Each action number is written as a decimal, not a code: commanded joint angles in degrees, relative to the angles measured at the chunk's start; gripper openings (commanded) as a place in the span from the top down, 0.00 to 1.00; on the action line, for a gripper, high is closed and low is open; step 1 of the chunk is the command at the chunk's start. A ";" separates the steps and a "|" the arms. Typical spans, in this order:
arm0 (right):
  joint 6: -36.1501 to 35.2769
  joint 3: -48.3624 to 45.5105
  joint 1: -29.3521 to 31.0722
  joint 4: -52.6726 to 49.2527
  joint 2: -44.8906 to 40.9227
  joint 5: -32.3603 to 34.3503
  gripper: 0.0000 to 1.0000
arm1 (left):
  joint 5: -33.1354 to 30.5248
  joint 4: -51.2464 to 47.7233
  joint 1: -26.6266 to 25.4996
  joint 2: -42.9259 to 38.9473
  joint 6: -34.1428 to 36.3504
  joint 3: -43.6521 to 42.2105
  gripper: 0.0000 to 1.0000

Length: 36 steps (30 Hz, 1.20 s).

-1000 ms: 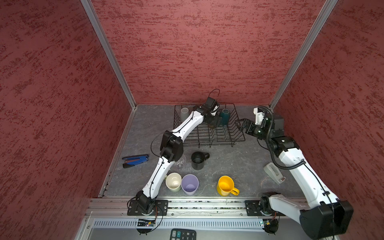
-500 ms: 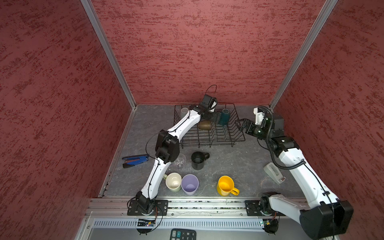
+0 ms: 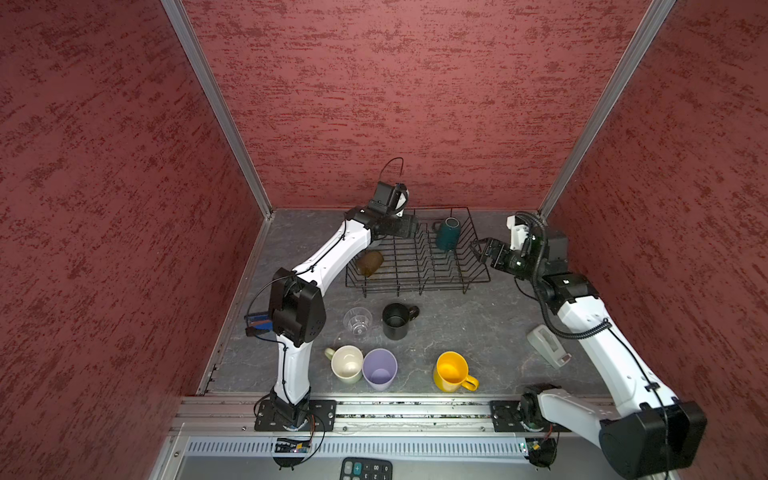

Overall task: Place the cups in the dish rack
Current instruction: 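Lower the amber cup into the rack beside the white mug with the left gripper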

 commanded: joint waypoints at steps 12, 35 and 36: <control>-2.11 1.39 -0.24 -1.95 1.41 0.26 0.02 | -13.77 -9.23 -0.60 -9.34 6.66 -12.44 0.18; -1.74 1.64 -0.32 -1.59 1.71 -0.52 0.02 | -12.40 -18.37 2.40 6.46 8.71 -3.92 0.15; -1.79 1.67 -0.24 -1.57 1.89 -0.55 0.02 | -12.51 -18.51 2.53 6.65 8.69 -3.92 0.15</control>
